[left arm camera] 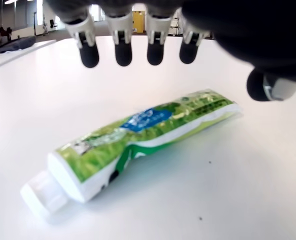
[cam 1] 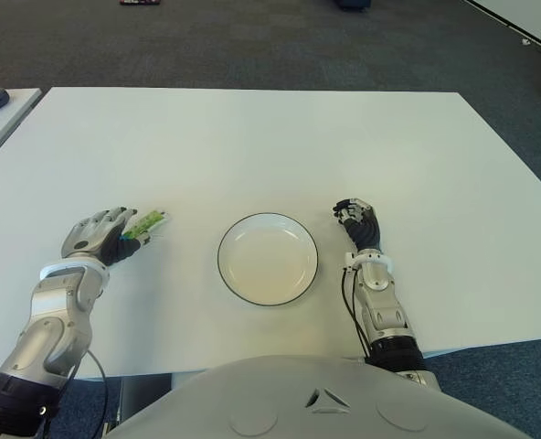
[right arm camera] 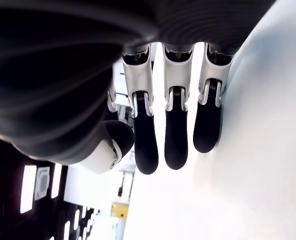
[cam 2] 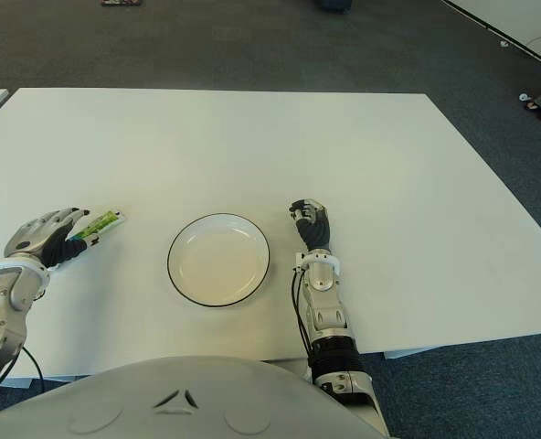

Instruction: Put the toothpaste on the table into the plate.

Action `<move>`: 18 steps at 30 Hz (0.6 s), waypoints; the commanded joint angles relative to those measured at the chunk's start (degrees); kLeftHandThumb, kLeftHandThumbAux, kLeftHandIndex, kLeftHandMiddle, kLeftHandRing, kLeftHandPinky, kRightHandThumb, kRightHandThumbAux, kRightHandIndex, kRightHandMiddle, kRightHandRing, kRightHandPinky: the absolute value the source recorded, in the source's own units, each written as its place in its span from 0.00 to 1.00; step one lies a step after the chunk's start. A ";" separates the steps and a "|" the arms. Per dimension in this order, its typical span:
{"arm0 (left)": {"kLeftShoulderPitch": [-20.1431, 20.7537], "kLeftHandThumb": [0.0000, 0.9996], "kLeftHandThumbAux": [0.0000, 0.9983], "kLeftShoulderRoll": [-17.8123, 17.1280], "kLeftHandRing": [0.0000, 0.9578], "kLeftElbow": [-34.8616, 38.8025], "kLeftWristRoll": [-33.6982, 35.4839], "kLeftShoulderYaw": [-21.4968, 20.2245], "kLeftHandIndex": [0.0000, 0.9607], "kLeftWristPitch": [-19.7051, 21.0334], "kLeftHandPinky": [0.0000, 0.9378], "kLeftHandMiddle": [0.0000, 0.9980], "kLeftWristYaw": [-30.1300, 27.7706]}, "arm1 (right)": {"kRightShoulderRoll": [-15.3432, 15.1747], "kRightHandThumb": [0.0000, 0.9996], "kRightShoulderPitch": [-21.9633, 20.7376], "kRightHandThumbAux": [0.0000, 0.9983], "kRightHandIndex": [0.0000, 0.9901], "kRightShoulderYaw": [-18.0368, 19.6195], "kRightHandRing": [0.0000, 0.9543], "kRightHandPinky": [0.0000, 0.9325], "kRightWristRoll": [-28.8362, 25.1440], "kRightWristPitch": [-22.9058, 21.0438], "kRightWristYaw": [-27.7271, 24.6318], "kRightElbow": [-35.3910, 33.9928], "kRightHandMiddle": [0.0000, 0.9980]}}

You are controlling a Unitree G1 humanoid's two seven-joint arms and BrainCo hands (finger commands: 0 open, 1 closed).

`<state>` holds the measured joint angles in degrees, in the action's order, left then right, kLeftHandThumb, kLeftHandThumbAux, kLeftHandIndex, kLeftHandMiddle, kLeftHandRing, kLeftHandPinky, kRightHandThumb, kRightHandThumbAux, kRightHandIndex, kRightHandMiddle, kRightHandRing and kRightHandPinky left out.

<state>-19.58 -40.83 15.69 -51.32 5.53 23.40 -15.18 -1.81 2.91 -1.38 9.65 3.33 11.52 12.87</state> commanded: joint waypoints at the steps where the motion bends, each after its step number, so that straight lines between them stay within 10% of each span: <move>1: -0.40 0.49 0.19 -0.35 0.00 0.47 -0.87 -0.03 0.00 -0.24 0.01 0.00 -1.37 | -0.15 0.71 0.55 0.73 0.43 0.04 0.47 0.47 0.14 0.64 -0.23 0.66 0.48; 18: -1.04 0.49 0.19 -0.15 0.00 1.21 -1.15 0.01 0.00 -0.01 0.01 0.00 -1.35 | -0.53 0.71 1.03 0.73 0.43 0.10 0.48 0.49 0.24 1.30 -0.61 0.42 0.48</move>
<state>-20.37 -40.82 16.63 -51.36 5.48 23.41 -15.18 -2.27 3.52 -1.24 9.66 4.45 11.11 12.92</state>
